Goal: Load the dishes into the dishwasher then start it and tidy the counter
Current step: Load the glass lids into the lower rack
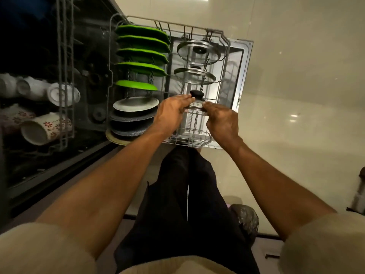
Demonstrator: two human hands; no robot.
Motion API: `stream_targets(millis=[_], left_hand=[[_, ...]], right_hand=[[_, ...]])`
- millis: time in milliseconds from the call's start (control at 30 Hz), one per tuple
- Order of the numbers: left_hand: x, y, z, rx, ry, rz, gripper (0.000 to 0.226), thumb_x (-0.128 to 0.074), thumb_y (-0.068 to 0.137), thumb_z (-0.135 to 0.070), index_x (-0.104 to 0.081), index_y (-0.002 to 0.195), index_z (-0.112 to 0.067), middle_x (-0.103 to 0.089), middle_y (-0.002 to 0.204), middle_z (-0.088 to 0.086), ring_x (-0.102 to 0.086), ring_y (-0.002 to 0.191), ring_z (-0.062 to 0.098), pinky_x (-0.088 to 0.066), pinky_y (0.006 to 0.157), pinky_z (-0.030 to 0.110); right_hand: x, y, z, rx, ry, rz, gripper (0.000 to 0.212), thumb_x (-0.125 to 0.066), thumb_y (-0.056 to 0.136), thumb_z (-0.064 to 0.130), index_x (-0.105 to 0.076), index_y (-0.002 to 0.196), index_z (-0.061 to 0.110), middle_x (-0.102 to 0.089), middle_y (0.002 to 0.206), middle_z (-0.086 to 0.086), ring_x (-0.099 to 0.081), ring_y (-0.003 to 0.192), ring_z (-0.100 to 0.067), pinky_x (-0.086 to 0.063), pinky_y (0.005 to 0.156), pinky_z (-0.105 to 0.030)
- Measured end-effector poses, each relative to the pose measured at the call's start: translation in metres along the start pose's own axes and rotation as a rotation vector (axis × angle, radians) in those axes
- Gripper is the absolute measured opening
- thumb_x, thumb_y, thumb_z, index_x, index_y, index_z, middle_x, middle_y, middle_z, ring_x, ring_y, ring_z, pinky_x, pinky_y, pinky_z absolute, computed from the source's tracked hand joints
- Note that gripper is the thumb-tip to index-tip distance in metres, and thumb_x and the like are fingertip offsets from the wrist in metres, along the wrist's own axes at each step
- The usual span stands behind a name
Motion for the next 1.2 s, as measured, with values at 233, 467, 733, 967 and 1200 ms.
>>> stream_targets(millis=[233,467,733,967,1200], left_hand=[[-0.033,0.055,0.047,-0.042,0.005,-0.004,0.044,-0.059,0.091,0.001,-0.066,0.129,-0.021,-0.061,0.137,0.002,-0.060,0.123,0.015,-0.050,0.104,0.034],[-0.047,0.094,0.082,-0.082,-0.013,0.008,0.045,-0.056,0.087,-0.003,-0.067,0.125,-0.025,-0.070,0.121,-0.001,-0.069,0.100,0.010,-0.058,0.089,0.035],[-0.064,0.121,0.098,-0.047,-0.035,0.033,0.045,-0.063,0.088,-0.006,-0.065,0.126,-0.031,-0.074,0.111,-0.005,-0.069,0.094,0.005,-0.059,0.087,0.033],[-0.063,0.132,0.112,0.009,0.011,0.097,0.043,-0.061,0.089,-0.005,-0.068,0.126,-0.027,-0.073,0.110,-0.002,-0.070,0.095,0.011,-0.058,0.090,0.035],[-0.073,0.119,0.134,0.171,0.137,0.197,0.041,-0.060,0.096,-0.010,-0.063,0.132,-0.030,-0.067,0.122,0.013,-0.064,0.108,0.030,-0.052,0.099,0.044]], right_hand=[[-0.070,0.031,-0.037,-0.032,-0.053,0.027,0.044,-0.065,0.079,-0.008,-0.076,0.113,0.018,-0.078,0.095,-0.001,-0.073,0.073,-0.024,-0.060,0.060,-0.032],[-0.106,0.059,-0.053,-0.108,-0.096,0.096,0.036,-0.065,0.084,-0.003,-0.075,0.109,0.021,-0.074,0.082,0.001,-0.068,0.067,-0.021,-0.051,0.061,-0.026],[-0.114,0.070,-0.069,-0.128,-0.100,0.072,0.030,-0.063,0.088,0.003,-0.076,0.107,0.022,-0.075,0.082,0.000,-0.068,0.068,-0.020,-0.050,0.061,-0.025],[-0.132,0.087,-0.076,-0.261,-0.051,0.250,0.030,-0.066,0.094,0.014,-0.072,0.119,0.030,-0.076,0.098,0.004,-0.069,0.084,-0.019,-0.057,0.076,-0.029],[-0.163,0.087,-0.085,-0.343,-0.122,0.437,0.031,-0.054,0.093,0.001,-0.072,0.110,0.020,-0.060,0.078,-0.003,-0.053,0.066,-0.023,-0.036,0.060,-0.027]])
Point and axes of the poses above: each hand's wrist, its own y-axis towards the middle knuckle, its own x-axis out of the back of the hand, z = x × y, the point moved 6 cm from there along y, towards the middle knuckle
